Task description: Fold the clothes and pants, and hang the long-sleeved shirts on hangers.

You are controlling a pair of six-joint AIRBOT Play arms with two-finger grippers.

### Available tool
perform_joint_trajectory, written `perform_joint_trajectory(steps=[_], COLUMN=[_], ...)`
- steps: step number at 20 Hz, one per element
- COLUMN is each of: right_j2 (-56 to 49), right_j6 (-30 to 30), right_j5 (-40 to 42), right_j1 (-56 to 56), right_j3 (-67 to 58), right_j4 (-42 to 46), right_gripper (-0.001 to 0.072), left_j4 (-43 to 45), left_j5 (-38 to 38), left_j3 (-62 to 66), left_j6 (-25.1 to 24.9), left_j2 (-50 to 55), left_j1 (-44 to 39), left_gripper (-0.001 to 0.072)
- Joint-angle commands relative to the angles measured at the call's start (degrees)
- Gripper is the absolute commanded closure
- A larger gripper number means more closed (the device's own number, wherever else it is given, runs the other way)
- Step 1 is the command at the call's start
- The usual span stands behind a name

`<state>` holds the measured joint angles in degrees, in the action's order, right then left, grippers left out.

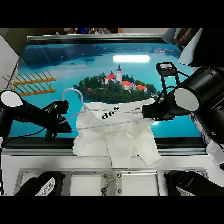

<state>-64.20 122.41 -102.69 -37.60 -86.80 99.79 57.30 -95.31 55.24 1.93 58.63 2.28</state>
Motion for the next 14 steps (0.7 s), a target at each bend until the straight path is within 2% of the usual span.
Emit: perform_joint_trajectory(steps=[1, 6, 14], right_j2=[0.0, 0.0, 0.3], right_j6=[0.6, 0.5, 0.3], right_j5=[0.0, -0.1, -2.8], right_j1=[0.0, 0.0, 0.0], right_j3=[-0.1, -0.1, -0.1], right_j4=[0.0, -1.3, -1.5], right_gripper=[0.0678, 0.0678, 0.0678], left_j4=[0.6, 0.7, 1.1], left_j5=[1.3, 5.9, 10.9], left_j3=[-1.1, -1.1, -1.1], left_j6=[0.5, 3.0, 3.8], left_j2=[0.0, 0.0, 0.1], left_j1=[-1.1, -1.1, -1.1], left_gripper=[0.0691, 0.0691, 0.0691])
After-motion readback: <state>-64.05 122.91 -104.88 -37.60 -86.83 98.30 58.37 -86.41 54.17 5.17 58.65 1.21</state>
